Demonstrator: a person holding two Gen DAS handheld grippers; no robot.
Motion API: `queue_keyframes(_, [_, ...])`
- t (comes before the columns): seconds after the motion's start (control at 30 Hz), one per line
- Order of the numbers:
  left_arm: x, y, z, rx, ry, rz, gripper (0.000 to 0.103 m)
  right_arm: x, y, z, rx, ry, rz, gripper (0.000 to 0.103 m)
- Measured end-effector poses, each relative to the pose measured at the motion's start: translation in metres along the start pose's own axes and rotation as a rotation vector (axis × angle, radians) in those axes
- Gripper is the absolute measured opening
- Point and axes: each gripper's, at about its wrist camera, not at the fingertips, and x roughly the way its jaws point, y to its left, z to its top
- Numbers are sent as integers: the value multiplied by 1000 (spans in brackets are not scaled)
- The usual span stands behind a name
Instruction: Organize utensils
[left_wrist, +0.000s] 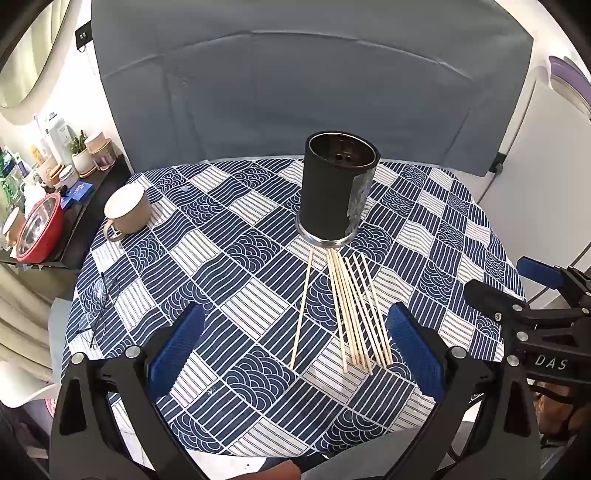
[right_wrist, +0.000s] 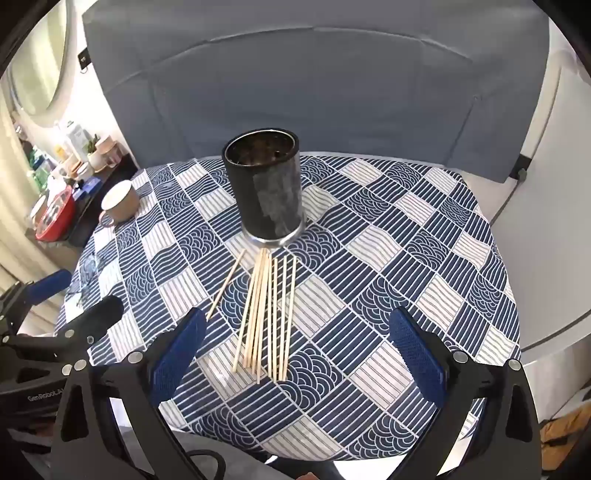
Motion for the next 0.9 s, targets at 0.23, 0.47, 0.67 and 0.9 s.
queue_keyframes(0.23, [-1,2,0,-8,-5,-5,97,-1,-1,-3,17,5,15,95])
queue_keyframes(0.47, [2,1,-2,-6,9,-2,97,-2,-2,-3,7,-1,1,95])
queue_keyframes(0.67, [4,1,-2,-17,15,1,97,-4,-4,-3,11,-8,-5,95])
queue_keyframes(0.9, [4,3,-3,-30,21,-6,97,-1,-3,-4,3,4,2,95])
